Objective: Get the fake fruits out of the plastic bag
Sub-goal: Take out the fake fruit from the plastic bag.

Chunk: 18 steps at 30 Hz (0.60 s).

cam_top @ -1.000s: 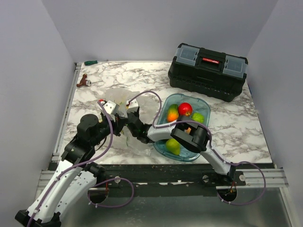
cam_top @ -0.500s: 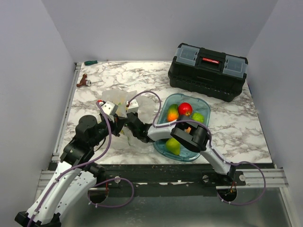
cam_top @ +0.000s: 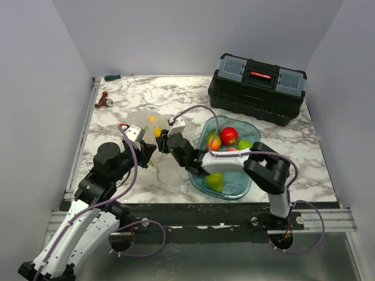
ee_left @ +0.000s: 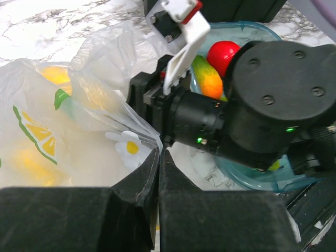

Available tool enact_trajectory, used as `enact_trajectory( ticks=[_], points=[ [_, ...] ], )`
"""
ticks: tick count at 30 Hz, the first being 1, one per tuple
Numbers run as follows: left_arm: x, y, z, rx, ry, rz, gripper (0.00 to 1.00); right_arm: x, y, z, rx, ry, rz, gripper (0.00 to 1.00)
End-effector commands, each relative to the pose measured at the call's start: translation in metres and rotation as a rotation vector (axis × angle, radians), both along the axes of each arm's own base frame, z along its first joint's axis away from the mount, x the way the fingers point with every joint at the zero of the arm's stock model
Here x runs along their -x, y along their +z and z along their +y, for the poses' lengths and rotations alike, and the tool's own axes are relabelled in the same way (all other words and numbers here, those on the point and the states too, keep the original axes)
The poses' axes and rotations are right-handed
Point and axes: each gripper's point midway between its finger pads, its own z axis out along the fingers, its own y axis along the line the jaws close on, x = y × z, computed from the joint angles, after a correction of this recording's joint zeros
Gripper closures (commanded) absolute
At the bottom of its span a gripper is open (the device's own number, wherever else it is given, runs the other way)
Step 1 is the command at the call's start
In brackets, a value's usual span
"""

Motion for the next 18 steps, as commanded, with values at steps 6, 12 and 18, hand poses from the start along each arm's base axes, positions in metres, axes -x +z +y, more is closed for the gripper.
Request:
enact_trajectory(
  ticks=[6,12,18],
  points=[
    [-0.005,0.006,0.010,-0.006,0.065,-0.014,1.00,0.039,0.002,-0.028,-0.036,0.091,0.109,0.94],
    [-0.008,0.004,0.013,0.007,0.102,0.009,1.00,0.061,0.010,-0.054,-0.026,0.122,0.153,0.97],
    [-0.004,-0.006,-0.005,-0.007,0.029,0.088,1.00,0.092,0.028,-0.076,-0.047,0.184,0.241,0.98]
  ],
)
